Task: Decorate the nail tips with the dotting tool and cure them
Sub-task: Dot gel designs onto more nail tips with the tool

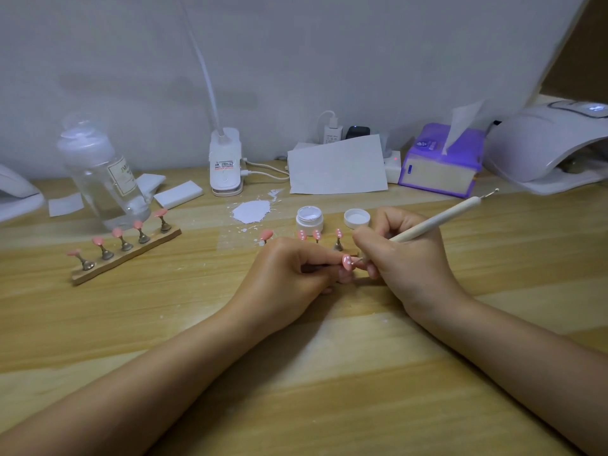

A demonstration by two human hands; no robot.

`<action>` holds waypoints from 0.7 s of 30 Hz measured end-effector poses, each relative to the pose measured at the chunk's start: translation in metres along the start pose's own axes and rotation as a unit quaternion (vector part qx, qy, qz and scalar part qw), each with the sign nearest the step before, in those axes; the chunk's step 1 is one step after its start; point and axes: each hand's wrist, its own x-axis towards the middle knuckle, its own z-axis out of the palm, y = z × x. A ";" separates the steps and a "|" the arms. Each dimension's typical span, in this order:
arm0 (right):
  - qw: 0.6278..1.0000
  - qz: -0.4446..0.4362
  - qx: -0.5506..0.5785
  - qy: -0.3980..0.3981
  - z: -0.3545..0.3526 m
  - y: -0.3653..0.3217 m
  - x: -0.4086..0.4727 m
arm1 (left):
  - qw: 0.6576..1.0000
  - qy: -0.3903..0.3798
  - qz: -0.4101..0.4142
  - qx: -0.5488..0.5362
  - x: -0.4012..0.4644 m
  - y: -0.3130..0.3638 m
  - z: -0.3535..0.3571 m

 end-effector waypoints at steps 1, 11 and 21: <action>1.000 0.003 0.006 -0.004 0.001 0.000 0.000 | 1.000 -0.001 -0.001 -0.001 0.000 0.000 0.000; 1.000 -0.003 -0.020 -0.019 0.001 0.000 -0.002 | 1.000 -0.009 0.000 0.004 0.000 0.000 0.000; 0.999 -0.012 -0.039 -0.010 0.000 0.002 -0.002 | 1.000 -0.006 -0.003 0.001 0.001 -0.002 0.000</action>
